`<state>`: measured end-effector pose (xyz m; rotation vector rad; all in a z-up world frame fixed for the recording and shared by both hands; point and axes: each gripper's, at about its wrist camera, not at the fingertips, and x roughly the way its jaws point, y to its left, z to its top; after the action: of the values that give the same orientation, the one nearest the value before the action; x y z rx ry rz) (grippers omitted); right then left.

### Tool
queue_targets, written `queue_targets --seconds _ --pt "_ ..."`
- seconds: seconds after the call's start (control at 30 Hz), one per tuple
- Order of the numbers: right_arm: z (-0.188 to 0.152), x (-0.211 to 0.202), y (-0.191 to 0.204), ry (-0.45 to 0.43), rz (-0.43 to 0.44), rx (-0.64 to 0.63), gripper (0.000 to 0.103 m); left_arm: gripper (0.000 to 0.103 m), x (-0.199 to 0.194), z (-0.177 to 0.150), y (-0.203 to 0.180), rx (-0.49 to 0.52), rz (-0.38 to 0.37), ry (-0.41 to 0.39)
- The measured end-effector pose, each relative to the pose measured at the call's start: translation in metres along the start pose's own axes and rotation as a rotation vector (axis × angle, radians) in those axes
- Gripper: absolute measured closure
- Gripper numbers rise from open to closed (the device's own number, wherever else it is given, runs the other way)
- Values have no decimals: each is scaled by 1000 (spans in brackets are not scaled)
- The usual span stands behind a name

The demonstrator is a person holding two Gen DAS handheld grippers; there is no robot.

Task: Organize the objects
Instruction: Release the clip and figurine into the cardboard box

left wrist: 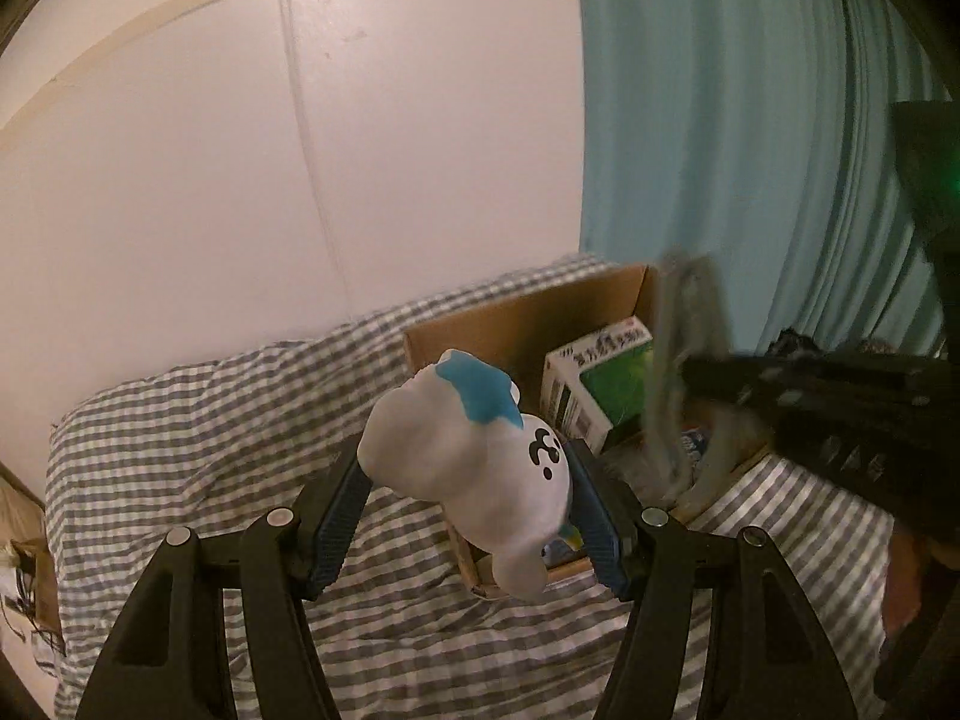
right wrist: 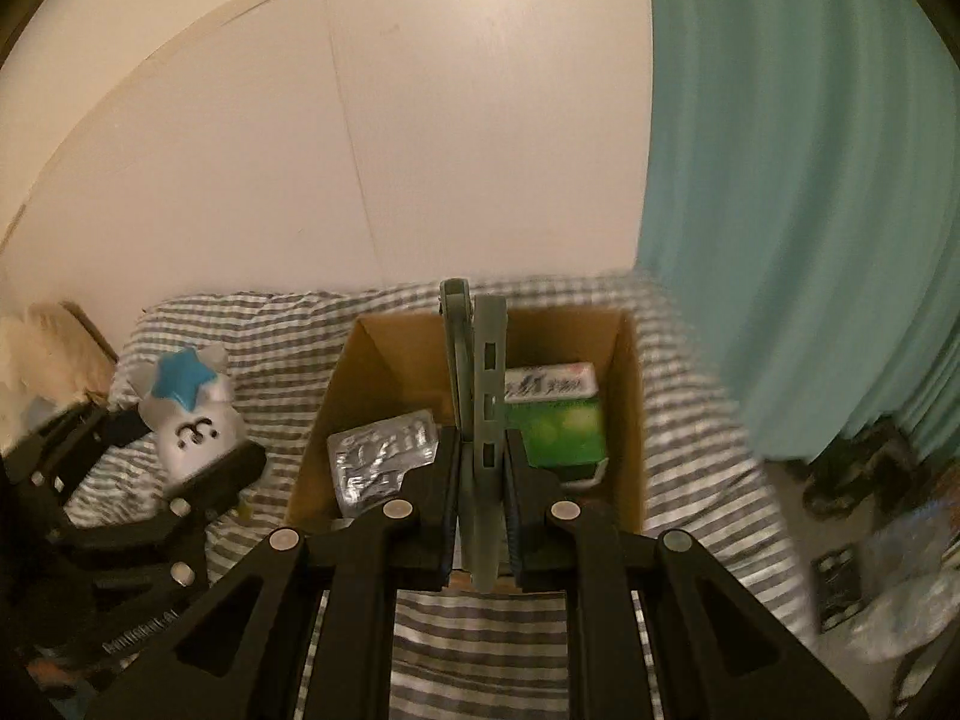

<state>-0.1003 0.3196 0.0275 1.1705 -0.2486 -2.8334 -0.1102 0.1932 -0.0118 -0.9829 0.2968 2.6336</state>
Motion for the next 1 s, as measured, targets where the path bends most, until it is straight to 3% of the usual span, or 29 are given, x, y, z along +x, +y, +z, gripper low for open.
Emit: queue_targets --seconds 0.07,0.37,0.4,0.43,0.47,0.53,0.57,0.77,1.0 --pt "-2 21 1 47 33 -7 90 37 10 -1 -2 3 -2 4" --pt "5 47 -13 47 93 -19 90 34 46 -1 -19 22 -14 10" --pt "6 50 -15 41 91 -5 90 31 47 -1 -20 25 -6 10" --pt "6 50 -18 35 88 10 90 18 48 0 -22 36 1 19" --pt "5 49 -20 31 85 23 87 10 47 -2 -22 46 7 21" --pt "6 46 -22 20 77 25 67 9 43 -4 -29 77 21 5" --pt "6 42 -22 7 67 22 50 9 40 -5 -30 89 19 5" --pt "10 3 -15 -67 44 44 47 9 10 -2 -17 43 27 -4" --pt "12 -77 20 -166 -22 -19 30 0 -73 15 25 -62 85 -159"
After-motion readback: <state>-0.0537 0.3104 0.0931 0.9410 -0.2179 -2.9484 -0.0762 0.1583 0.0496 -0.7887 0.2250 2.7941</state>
